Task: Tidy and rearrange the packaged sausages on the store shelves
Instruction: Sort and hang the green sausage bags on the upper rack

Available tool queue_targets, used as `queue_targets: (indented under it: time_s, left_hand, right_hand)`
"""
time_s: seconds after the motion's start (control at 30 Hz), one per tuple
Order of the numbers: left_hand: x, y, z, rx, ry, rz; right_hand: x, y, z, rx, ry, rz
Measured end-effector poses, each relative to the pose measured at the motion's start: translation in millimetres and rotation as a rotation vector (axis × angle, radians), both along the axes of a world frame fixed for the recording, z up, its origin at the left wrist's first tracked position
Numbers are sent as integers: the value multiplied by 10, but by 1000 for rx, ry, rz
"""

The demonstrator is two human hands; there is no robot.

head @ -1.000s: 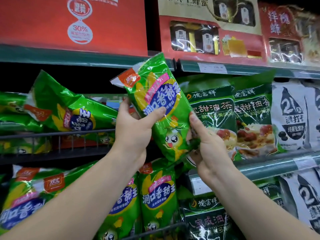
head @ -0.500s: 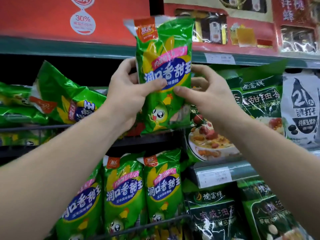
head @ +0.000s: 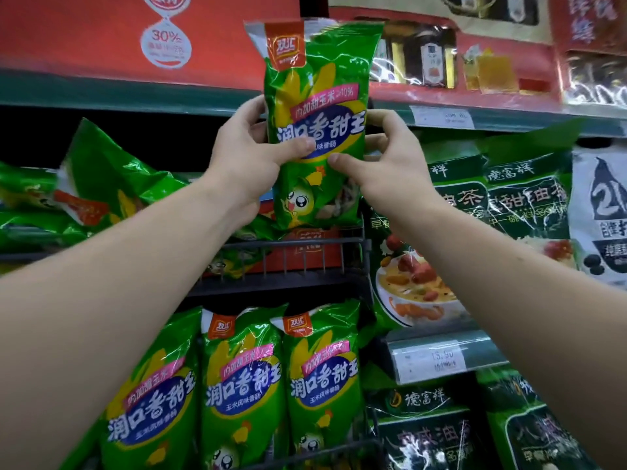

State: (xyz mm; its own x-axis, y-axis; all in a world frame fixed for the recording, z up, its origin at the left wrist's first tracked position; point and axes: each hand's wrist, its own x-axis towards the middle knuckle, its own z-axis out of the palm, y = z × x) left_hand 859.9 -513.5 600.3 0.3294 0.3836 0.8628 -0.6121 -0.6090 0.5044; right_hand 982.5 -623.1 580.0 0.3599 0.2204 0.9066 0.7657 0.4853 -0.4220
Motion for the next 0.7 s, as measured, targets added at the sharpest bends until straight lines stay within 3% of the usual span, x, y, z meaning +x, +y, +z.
queue_targets:
  time_s: [0.47,0.7]
  left_hand:
    - [215,150,-69,-69,128,16]
    - [342,213,-168,-45,323,224]
  right_hand:
    - [208,98,-125,-120,0,-170]
    - [372,238,-285,-295,-47,-373]
